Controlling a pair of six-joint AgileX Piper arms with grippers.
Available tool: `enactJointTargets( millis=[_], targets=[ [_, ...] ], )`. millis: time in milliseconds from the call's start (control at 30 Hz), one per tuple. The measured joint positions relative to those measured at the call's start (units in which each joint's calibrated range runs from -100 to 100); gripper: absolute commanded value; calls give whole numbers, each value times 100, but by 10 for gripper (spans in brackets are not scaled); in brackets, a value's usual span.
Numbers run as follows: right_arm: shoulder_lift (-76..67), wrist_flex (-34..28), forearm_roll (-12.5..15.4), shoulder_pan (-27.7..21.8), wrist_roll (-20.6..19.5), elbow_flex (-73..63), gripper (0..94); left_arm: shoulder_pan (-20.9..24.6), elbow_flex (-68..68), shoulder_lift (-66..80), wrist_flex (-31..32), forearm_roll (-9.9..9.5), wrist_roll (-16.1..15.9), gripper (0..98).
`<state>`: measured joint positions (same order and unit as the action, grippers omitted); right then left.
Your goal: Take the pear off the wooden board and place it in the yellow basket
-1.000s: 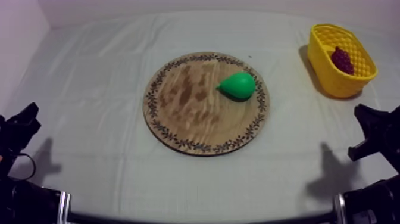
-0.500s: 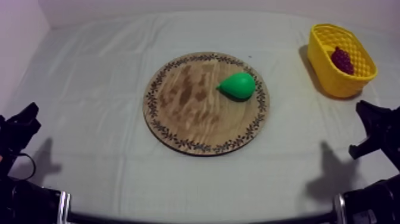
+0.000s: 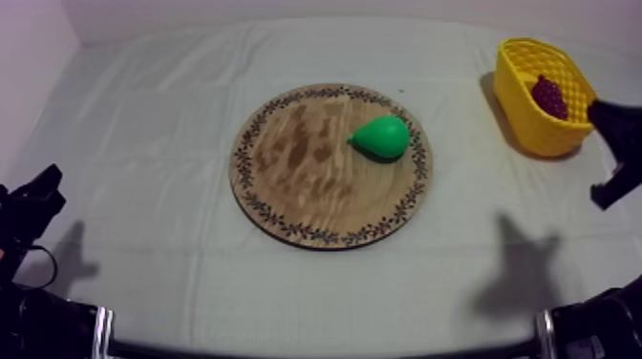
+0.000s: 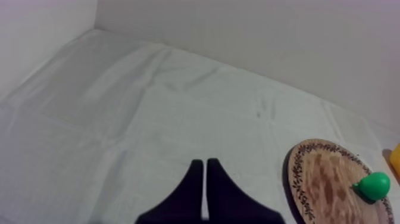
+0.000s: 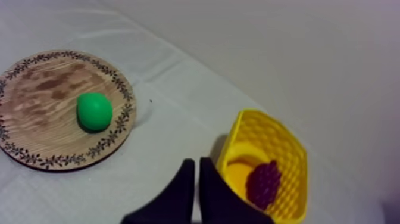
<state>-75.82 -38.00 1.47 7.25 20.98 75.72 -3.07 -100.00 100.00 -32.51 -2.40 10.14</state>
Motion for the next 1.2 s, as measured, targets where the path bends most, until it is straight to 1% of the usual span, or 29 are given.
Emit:
enactJointTargets(
  millis=[133, 200, 267, 467, 667, 733, 800, 867, 967, 1200],
  targets=[
    [898, -651, 238, 116, 429, -1059, 6, 0, 0, 0, 0, 0, 0, 1],
    [1429, -938, 261, 198, 584, -1699, 6, 0, 0, 0, 0, 0, 0, 1],
    [1966, -1275, 253, 293, 658, -2289, 6, 0, 0, 0, 0, 0, 0, 1],
    [3414, -2222, 129, 571, 603, -4143, 7, 0, 0, 0, 0, 0, 0, 1],
    [4717, -3126, -67, 805, 762, -5679, 7, 0, 0, 0, 0, 0, 0, 1],
    [5130, -3533, -108, 877, 831, -6116, 8, 0, 0, 0, 0, 0, 0, 1],
    [5476, -3814, -147, 938, 888, -6471, 8, 0, 0, 0, 0, 0, 0, 1],
    [5842, -4115, -262, 1013, 944, -6806, 8, 0, 0, 0, 0, 0, 0, 1],
    [6309, -4470, -359, 1123, 1030, -7145, 8, 0, 0, 0, 0, 0, 0, 1],
    [7245, -5112, -478, 1351, 1075, -7477, 8, 0, 0, 0, 0, 0, 0, 1]
  ],
)
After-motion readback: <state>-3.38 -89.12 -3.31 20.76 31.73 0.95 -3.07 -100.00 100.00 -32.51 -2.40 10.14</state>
